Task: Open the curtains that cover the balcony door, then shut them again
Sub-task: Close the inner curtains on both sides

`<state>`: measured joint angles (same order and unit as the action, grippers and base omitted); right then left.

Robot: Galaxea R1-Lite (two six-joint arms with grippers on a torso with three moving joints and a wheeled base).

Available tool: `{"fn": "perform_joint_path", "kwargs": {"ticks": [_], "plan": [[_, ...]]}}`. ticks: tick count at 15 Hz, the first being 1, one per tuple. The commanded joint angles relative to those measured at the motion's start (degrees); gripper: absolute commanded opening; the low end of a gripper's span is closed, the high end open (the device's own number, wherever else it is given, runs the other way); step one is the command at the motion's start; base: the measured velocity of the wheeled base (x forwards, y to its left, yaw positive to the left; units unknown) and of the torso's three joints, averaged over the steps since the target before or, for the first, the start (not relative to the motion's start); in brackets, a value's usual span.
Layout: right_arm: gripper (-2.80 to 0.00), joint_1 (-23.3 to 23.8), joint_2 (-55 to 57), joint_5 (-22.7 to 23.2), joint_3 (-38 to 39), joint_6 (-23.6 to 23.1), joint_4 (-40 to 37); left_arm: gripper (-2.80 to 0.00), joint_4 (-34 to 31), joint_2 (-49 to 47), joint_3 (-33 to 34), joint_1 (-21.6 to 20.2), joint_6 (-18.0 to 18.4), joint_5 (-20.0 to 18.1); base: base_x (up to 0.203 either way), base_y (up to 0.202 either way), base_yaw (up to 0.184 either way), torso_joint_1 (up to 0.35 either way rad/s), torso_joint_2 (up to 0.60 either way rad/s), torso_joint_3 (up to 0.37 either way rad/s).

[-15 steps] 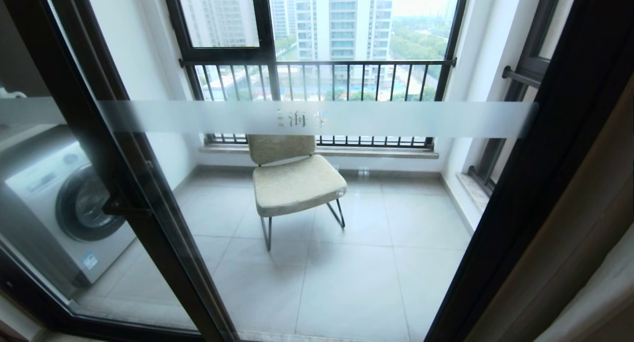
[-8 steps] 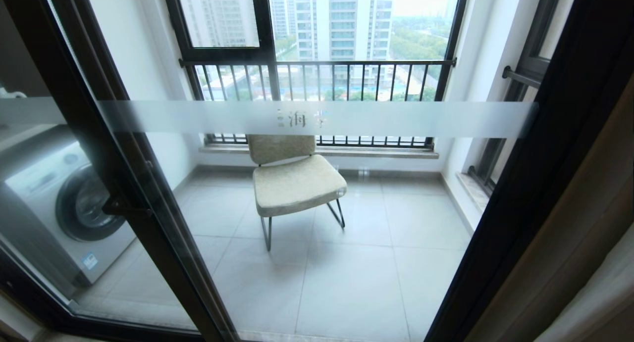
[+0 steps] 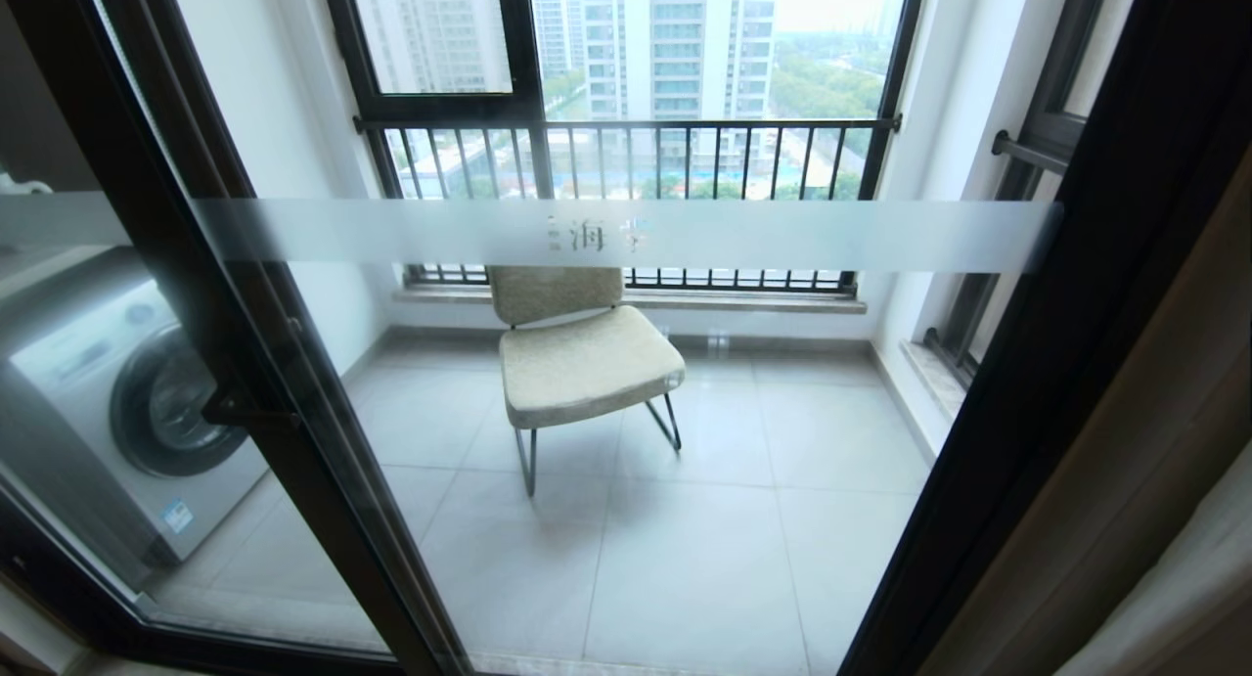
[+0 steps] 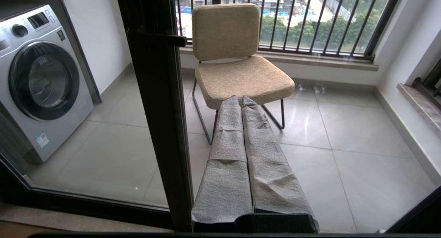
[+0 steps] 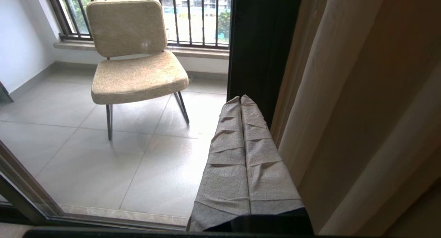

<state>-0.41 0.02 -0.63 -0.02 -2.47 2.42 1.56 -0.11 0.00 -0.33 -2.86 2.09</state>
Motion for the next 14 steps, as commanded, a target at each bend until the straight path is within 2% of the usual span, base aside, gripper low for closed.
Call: {"fn": "perform_joint_path", "kwargs": {"ticks": [1, 5, 9, 11, 14], "plan": [[-2.8, 0.0, 0.0, 0.0, -0.2, 0.0, 1.1, -2.8, 0.0, 0.0, 0.0, 0.0, 0.0, 0.1, 0.0, 0.0, 0.0, 0.0, 0.0, 0.0], [-2.8, 0.0, 0.1, 0.3, -6.4, -0.9, -0.5, -2.8, 0.0, 0.0, 0.0, 0.0, 0.0, 0.0, 0.0, 0.0, 0.0, 0.0, 0.0, 0.0], [-2.8, 0.0, 5.2, -0.2, -17.0, -1.8, -5.4, -2.8, 0.0, 0.0, 0.0, 0.0, 0.0, 0.1, 0.0, 0.0, 0.0, 0.0, 0.0, 0.0], [-2.8, -0.3, 11.6, -3.1, -22.4, -2.2, -5.4, -2.8, 0.0, 0.0, 0.0, 0.0, 0.0, 0.1, 0.0, 0.0, 0.0, 0.0, 0.0, 0.0], [-2.8, -1.6, 20.1, -10.7, -31.7, -2.7, -5.4, -2.8, 0.0, 0.0, 0.0, 0.0, 0.0, 0.1, 0.0, 0.0, 0.0, 0.0, 0.0, 0.0]]}}
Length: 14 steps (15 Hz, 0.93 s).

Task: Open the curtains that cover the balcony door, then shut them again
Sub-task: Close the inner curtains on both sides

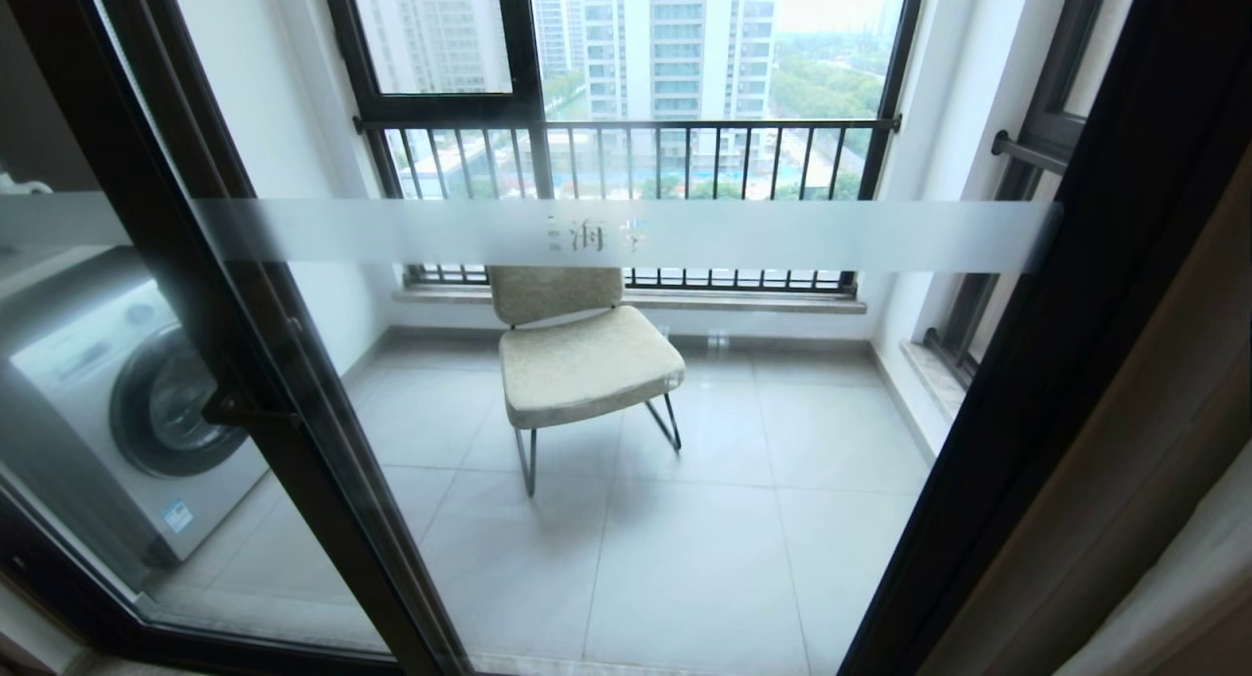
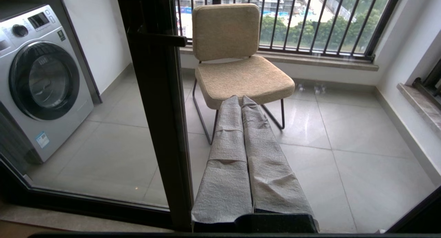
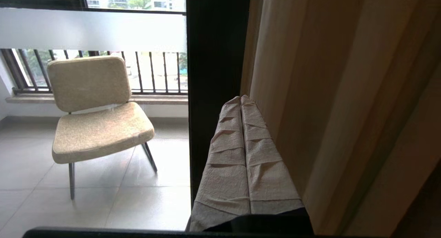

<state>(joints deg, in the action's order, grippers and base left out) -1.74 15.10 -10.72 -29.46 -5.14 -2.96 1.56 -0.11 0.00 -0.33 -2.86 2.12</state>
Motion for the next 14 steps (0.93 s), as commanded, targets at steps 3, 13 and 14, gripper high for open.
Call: {"fn": "perform_joint_path", "kwargs": {"ticks": [3, 13, 14], "plan": [[0.0, -0.4, 12.4, -3.6, -9.5, -0.1, 0.8, -2.8, 0.0, 0.0, 0.0, 0.0, 0.0, 0.0, 0.0, 0.0, 0.0, 0.0, 0.0, 0.0], [0.0, 22.0, 36.1, 3.2, -24.1, 4.5, 18.1, -2.8, 0.0, 0.0, 0.0, 0.0, 0.0, 0.1, 0.0, 0.0, 0.0, 0.0, 0.0, 0.0], [0.0, 23.7, 38.6, 4.9, -25.7, 5.4, 19.7, -2.8, 0.0, 0.0, 0.0, 0.0, 0.0, 0.1, 0.0, 0.0, 0.0, 0.0, 0.0, 0.0]]}}
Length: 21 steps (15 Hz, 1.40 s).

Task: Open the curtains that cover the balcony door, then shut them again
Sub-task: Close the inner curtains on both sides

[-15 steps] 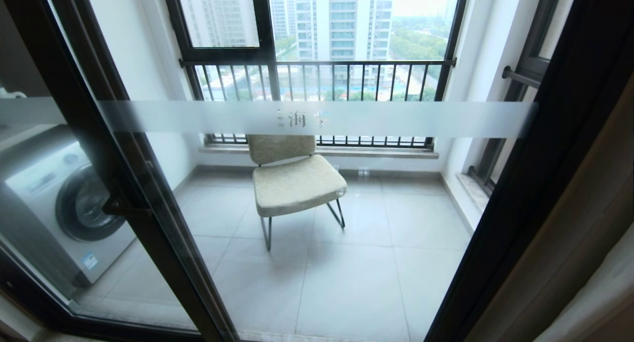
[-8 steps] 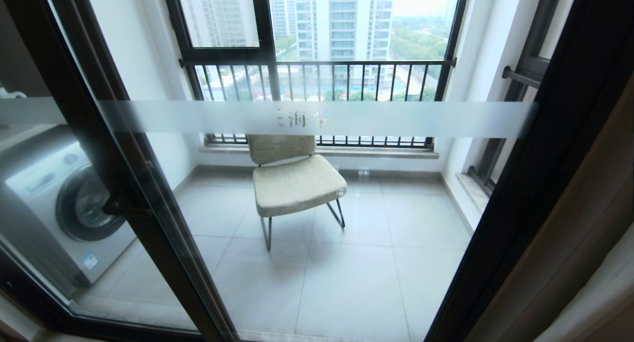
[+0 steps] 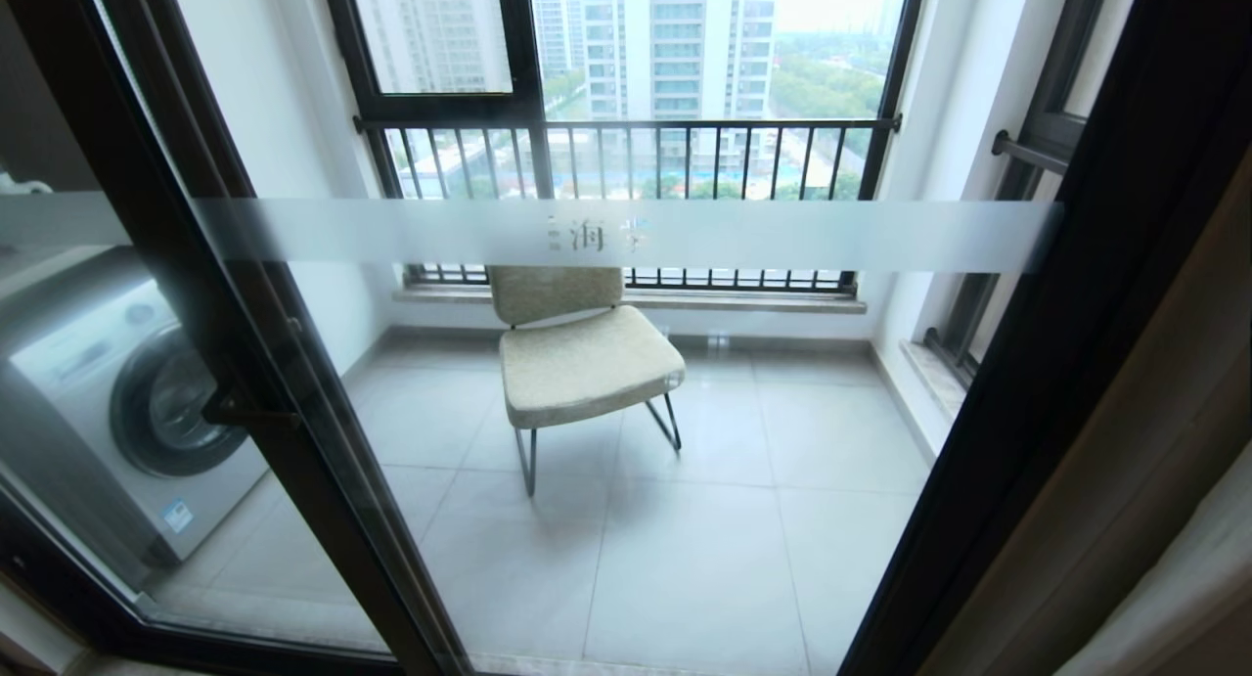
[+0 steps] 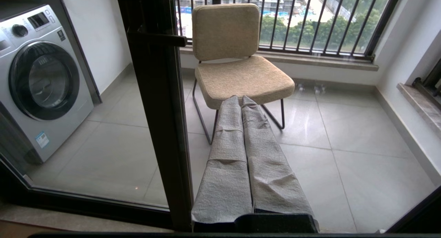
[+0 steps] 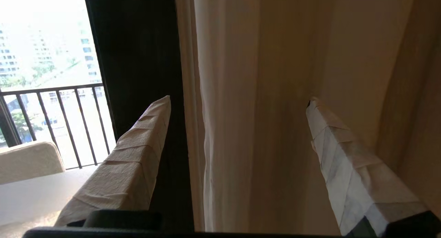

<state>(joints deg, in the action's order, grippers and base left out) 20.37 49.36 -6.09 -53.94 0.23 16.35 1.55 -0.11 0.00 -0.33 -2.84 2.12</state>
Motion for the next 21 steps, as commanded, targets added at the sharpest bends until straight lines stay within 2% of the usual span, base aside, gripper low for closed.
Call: {"fn": "perform_joint_path", "kwargs": {"ticks": [1, 6, 11, 17, 18, 21], "plan": [[0.0, 2.5, 6.4, 1.4, -3.0, 0.7, 1.4, -2.8, 0.0, 0.0, 0.0, 0.0, -0.1, 0.1, 0.0, 0.0, 0.0, 0.0, 0.0, 0.0], [0.0, 3.2, 15.0, 2.4, -11.2, 3.9, 4.4, -2.8, 0.0, 0.0, 0.0, 0.0, -0.1, 0.0, 0.0, 0.0, 0.0, 0.0, 0.0, 0.0], [0.0, 3.2, 19.6, 2.5, -13.1, 5.2, 7.9, -2.8, 0.0, 0.0, 0.0, 0.0, -0.1, 0.0, 0.0, 0.0, 0.0, 0.0, 0.0, 0.0], [0.0, 3.2, 21.1, 2.5, -13.5, 5.0, 8.1, -2.8, 0.0, 0.0, 0.0, 0.0, -0.1, 0.1, 0.0, 0.0, 0.0, 0.0, 0.0, 0.0], [-2.8, 3.2, 21.3, 2.5, -13.3, 5.1, 8.6, -2.8, 0.0, 0.0, 0.0, 0.0, -0.1, 0.1, 0.0, 0.0, 0.0, 0.0, 0.0, 0.0], [-2.8, 3.1, 21.4, 2.6, -13.3, 5.2, 9.1, -2.8, 0.0, 0.0, 0.0, 0.0, -0.1, 0.0, 0.0, 0.0, 0.0, 0.0, 0.0, 0.0]]}}
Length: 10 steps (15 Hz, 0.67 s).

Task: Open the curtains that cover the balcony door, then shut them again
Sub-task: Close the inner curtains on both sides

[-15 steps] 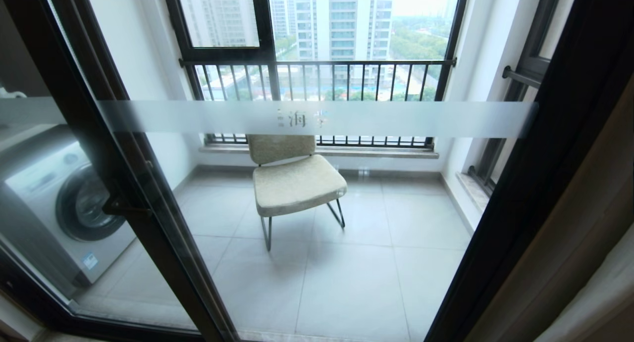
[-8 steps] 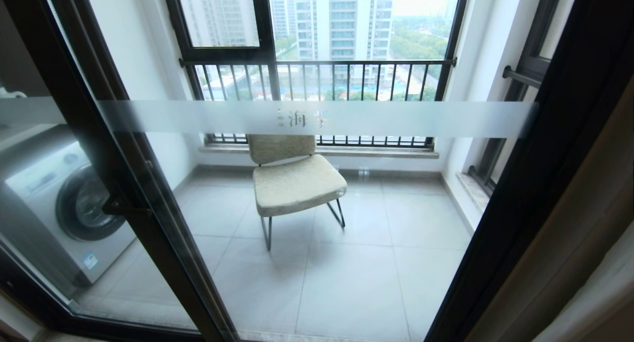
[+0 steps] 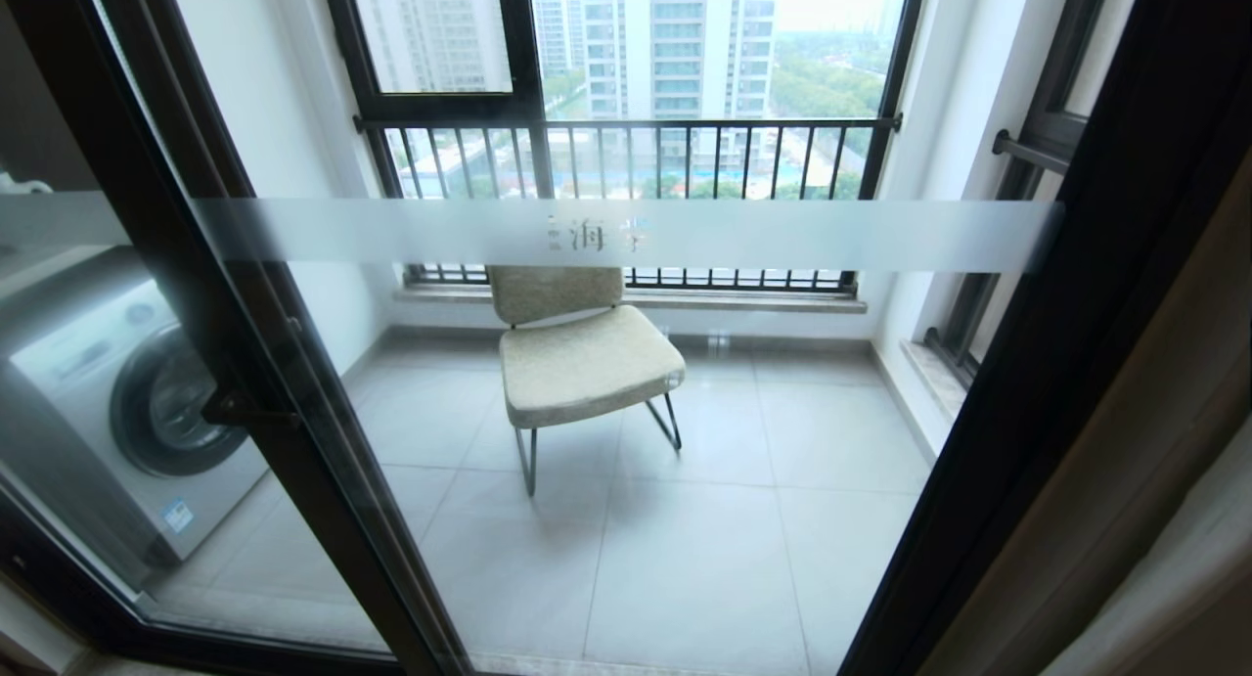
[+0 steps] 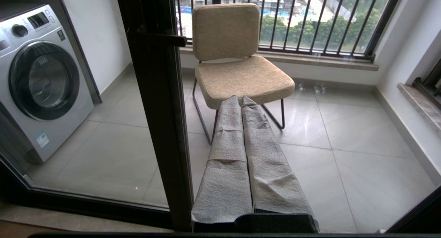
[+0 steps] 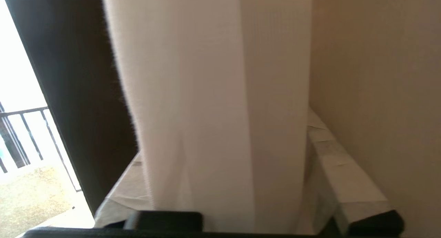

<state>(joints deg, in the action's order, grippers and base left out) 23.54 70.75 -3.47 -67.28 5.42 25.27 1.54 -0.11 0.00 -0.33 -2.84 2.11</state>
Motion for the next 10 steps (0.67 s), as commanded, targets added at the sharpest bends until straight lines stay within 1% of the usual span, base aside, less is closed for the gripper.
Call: {"fn": "perform_joint_path", "kwargs": {"ticks": [1, 3, 5, 7, 10], "plan": [[-2.8, -0.1, -0.1, 0.1, 0.1, 0.0, 0.1, -2.8, 0.0, 0.0, 0.0, 0.0, -0.1, 0.0, 0.0, 0.0, 0.0, 0.0, 0.0, 0.0], [-2.8, -0.2, -0.4, 1.7, 0.3, 0.0, 0.1, -2.8, 0.0, 0.0, 0.0, 0.0, -0.1, 0.1, 0.0, 0.0, 0.0, 0.0, 0.0, 0.0], [-2.8, -0.2, -1.2, 3.9, 0.2, 1.2, 0.1, -2.8, 0.0, 0.0, 0.0, 0.0, -0.1, 0.1, 0.0, 0.0, 0.0, 0.0, 0.0, 0.0], [-2.8, -0.4, -1.8, 4.7, 0.4, 1.3, 0.0, -2.8, 0.0, 0.0, 0.0, 0.0, -0.1, 0.0, 0.0, 0.0, 0.0, 0.0, 0.0, 0.0], [-2.8, -2.7, -3.2, 5.5, 0.8, 1.3, -0.5, -2.8, 0.0, 0.0, 0.0, 0.0, -0.1, 0.1, 0.0, 0.0, 0.0, 0.0, 0.0, 0.0]]}}
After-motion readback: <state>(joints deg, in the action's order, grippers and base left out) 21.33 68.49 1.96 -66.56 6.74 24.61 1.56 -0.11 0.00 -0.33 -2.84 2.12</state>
